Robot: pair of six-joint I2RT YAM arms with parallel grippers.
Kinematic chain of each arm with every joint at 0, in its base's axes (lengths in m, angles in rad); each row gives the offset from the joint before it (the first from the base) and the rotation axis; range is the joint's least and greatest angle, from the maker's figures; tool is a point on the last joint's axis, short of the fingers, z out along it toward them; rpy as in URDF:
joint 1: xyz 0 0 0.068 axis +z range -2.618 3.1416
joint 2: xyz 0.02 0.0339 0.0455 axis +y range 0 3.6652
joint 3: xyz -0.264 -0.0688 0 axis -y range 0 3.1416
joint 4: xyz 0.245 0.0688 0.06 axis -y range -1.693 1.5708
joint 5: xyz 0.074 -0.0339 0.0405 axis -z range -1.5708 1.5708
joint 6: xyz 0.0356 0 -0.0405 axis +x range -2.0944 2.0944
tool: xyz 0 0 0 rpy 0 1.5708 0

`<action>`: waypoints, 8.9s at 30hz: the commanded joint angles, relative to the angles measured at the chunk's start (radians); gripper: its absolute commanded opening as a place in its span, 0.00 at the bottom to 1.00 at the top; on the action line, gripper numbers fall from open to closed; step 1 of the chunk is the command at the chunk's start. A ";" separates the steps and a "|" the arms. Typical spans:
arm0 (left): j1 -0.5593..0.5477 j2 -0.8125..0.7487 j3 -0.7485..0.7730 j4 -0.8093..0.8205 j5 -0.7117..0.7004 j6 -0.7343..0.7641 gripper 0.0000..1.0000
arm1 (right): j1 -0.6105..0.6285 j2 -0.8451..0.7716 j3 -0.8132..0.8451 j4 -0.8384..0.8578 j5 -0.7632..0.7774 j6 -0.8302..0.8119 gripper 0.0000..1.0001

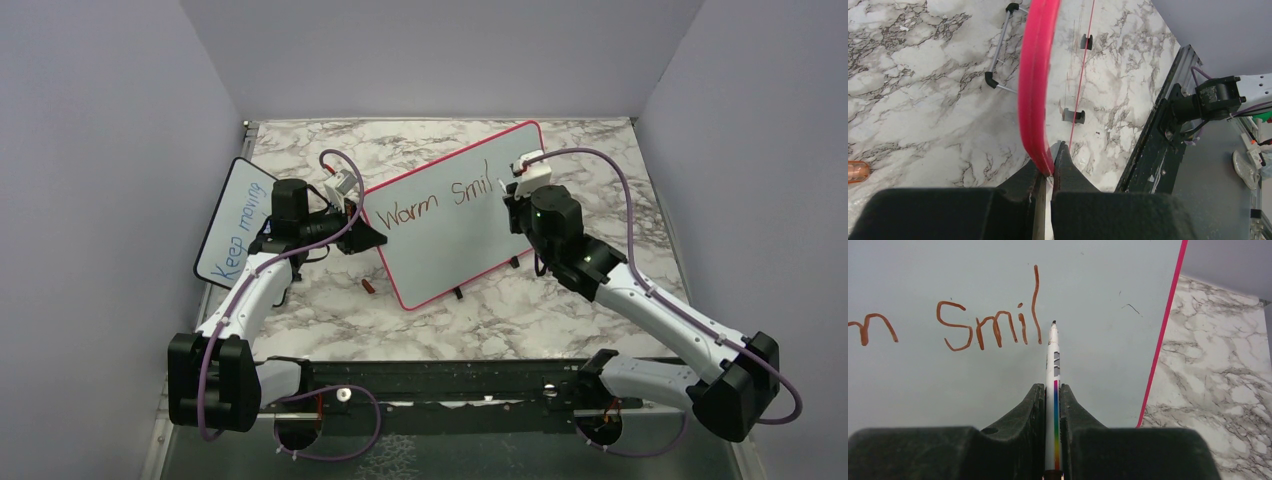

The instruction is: Write a sentence on the whiteboard

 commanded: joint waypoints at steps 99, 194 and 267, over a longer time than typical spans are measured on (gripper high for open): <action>0.008 0.015 -0.014 -0.055 -0.102 0.097 0.00 | -0.062 0.071 0.007 -0.055 -0.155 0.043 0.00; 0.007 0.015 -0.017 -0.050 -0.088 0.096 0.00 | -0.156 0.086 -0.006 0.196 -0.162 0.046 0.01; 0.007 0.005 -0.021 -0.046 -0.106 0.081 0.00 | -0.157 -0.019 -0.038 0.021 -0.200 0.113 0.00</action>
